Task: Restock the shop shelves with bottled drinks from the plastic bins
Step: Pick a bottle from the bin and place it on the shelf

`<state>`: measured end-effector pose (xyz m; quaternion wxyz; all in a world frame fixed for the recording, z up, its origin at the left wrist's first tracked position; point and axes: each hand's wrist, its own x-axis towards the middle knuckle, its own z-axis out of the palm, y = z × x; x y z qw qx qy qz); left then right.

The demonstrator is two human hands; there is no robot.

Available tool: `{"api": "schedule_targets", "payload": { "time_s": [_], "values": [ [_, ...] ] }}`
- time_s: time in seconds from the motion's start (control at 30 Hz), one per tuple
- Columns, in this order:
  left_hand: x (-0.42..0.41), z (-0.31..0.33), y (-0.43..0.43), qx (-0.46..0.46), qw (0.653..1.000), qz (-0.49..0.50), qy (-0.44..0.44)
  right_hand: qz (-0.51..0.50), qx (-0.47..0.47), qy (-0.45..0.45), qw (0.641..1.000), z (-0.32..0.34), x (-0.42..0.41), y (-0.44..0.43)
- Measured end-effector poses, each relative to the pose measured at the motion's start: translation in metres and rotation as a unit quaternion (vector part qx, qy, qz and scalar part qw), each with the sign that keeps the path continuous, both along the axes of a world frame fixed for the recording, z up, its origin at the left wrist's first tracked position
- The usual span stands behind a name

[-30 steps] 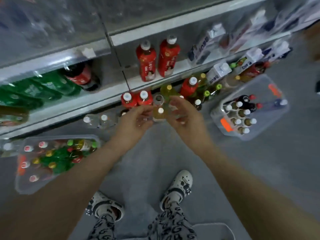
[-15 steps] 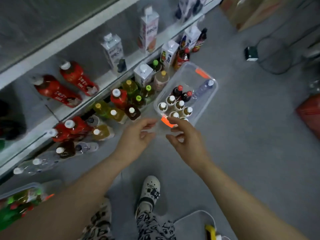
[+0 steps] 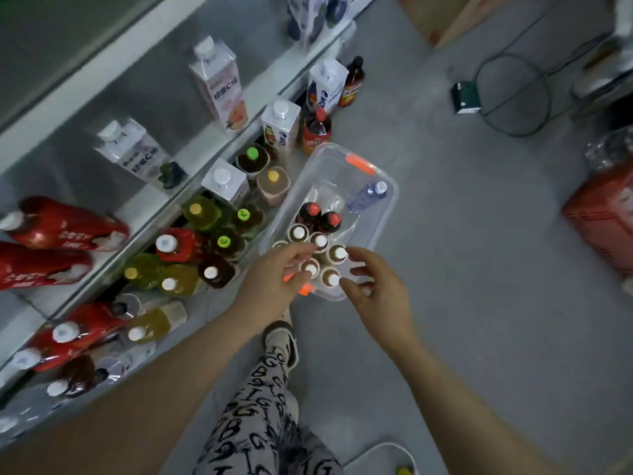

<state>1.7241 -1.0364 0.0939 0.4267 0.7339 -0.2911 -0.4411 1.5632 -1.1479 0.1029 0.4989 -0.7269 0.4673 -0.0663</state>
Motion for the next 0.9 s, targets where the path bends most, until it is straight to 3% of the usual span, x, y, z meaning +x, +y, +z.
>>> {"api": "schedule_targets", "payload": {
  "time_s": [0.3, 0.5, 0.67, 0.9],
  "values": [
    [0.044, -0.027, -0.108, 0.031, 0.999, -0.036, 0.011, -0.062, 0.045, 0.048, 0.996, -0.047, 0.047, -0.091],
    [0.049, -0.081, -0.167, 0.080, 0.996, -0.038, 0.019, -0.085, 0.057, 0.082, 0.991, -0.099, 0.052, -0.152],
    [0.040, -0.137, -0.209, 0.123, 0.992, -0.024, 0.032, -0.064, 0.067, 0.109, 0.990, -0.150, 0.045, -0.199],
    [0.017, -0.211, -0.259, 0.167, 0.983, -0.006, 0.079, 0.029, 0.003, 0.166, 0.986, -0.227, 0.042, -0.251]
  ]
}}
